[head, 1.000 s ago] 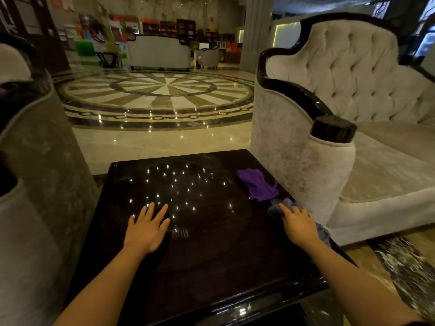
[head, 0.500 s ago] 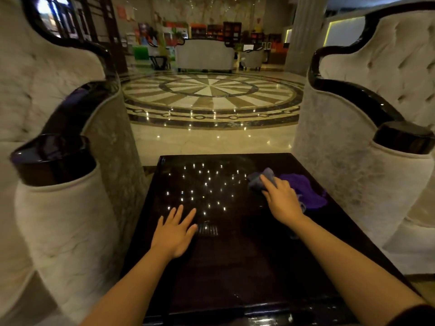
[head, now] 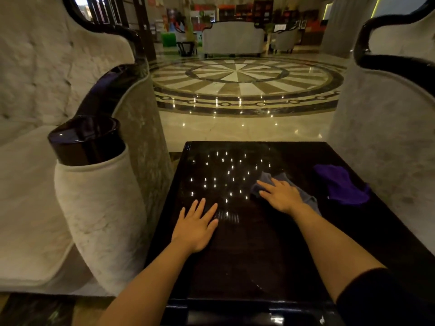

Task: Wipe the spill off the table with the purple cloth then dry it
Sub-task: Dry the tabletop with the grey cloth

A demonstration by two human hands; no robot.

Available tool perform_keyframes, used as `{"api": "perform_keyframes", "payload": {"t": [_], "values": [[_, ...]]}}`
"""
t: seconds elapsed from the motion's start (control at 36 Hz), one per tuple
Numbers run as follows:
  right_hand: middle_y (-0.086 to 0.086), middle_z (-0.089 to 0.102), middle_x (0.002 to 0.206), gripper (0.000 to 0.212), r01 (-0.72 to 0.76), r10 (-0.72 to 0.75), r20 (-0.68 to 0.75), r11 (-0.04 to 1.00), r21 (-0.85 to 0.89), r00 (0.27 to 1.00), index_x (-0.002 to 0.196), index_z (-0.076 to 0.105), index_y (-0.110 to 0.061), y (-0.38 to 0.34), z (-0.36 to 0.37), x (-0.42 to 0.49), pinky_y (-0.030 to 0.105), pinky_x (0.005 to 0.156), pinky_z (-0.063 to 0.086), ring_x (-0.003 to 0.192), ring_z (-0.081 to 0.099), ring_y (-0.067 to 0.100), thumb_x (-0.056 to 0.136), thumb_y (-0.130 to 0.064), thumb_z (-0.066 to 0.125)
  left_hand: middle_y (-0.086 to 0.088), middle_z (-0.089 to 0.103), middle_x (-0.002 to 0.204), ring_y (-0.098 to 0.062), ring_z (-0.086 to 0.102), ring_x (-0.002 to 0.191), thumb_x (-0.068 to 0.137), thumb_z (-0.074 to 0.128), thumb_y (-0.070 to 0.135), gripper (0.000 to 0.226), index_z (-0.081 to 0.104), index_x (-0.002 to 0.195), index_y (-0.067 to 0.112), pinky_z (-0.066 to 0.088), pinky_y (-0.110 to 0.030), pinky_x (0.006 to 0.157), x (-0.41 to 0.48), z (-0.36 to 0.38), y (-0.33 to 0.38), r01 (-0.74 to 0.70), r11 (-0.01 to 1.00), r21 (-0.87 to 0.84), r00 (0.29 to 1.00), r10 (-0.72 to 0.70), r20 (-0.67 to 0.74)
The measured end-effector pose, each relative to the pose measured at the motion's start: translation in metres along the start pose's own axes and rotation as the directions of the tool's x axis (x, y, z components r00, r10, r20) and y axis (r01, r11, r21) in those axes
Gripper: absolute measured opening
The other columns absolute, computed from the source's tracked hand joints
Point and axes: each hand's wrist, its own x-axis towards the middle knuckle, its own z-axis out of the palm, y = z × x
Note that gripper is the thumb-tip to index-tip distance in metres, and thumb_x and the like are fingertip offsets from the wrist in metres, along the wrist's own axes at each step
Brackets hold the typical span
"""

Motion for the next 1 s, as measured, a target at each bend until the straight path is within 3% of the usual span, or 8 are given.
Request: {"api": "perform_keyframes", "payload": {"t": [0.14, 0.33, 0.58, 0.86, 1.0], "values": [[0.001, 0.019, 0.155, 0.042, 0.031, -0.031, -0.011, 0.999, 0.021, 0.999, 0.137, 0.026, -0.044, -0.002, 0.003, -0.004, 0.047, 0.11, 0.021, 0.139, 0.021, 0.028, 0.095, -0.047, 0.029, -0.001, -0.008, 0.157, -0.018, -0.013, 0.144, 0.096, 0.014, 0.048, 0.053, -0.001, 0.145, 0.035, -0.006, -0.041, 0.116, 0.001, 0.001, 0.0, -0.002, 1.0, 0.012, 1.0, 0.002, -0.006], [-0.002, 0.027, 0.152, 0.039, 0.196, -0.195, -0.033, 0.981, 0.013, 0.98, 0.133, 0.034, -0.044, -0.011, 0.012, -0.029, 0.047, 0.106, 0.026, 0.134, 0.029, 0.028, 0.094, -0.043, 0.033, -0.001, -0.008, 0.157, -0.018, -0.012, 0.144, 0.096, 0.013, 0.049, 0.053, -0.001, 0.145, 0.035, -0.005, -0.042, 0.116, 0.0, 0.001, 0.001, 0.012, 1.0, 0.023, 1.0, -0.013, 0.002], [-0.001, 0.025, 0.153, 0.04, 0.346, -0.346, 0.005, 0.938, 0.002, 0.938, 0.135, 0.032, -0.042, -0.04, 0.026, -0.074, 0.046, 0.107, 0.021, 0.136, 0.023, 0.027, 0.095, -0.042, 0.035, -0.002, -0.007, 0.158, -0.018, -0.01, 0.144, 0.096, 0.014, 0.048, 0.053, -0.001, 0.145, 0.035, -0.003, -0.043, 0.116, 0.0, 0.002, 0.001, 0.03, 0.999, 0.033, 0.999, -0.03, -0.014], [0.002, 0.032, 0.15, 0.039, 0.538, -0.542, 0.06, 0.84, 0.072, 0.838, 0.132, 0.039, -0.038, -0.06, 0.033, -0.132, 0.048, 0.103, 0.021, 0.132, 0.027, 0.027, 0.093, -0.035, 0.042, -0.004, -0.007, 0.158, -0.021, -0.009, 0.144, 0.097, 0.017, 0.044, 0.053, -0.001, 0.146, 0.032, -0.001, -0.044, 0.116, -0.005, -0.003, 0.005, 0.022, 0.999, 0.04, 1.0, -0.023, 0.004], [-0.003, 0.039, 0.146, 0.038, 0.603, -0.61, 0.044, 0.79, 0.107, 0.791, 0.129, 0.046, -0.034, -0.051, 0.028, -0.161, 0.042, 0.101, 0.023, 0.126, 0.034, 0.024, 0.091, -0.028, 0.048, -0.004, -0.007, 0.158, -0.02, -0.009, 0.144, 0.097, 0.016, 0.044, 0.053, -0.001, 0.146, 0.031, -0.002, -0.043, 0.116, -0.007, -0.006, 0.005, 0.017, 1.0, 0.021, 1.0, -0.017, 0.018]]}}
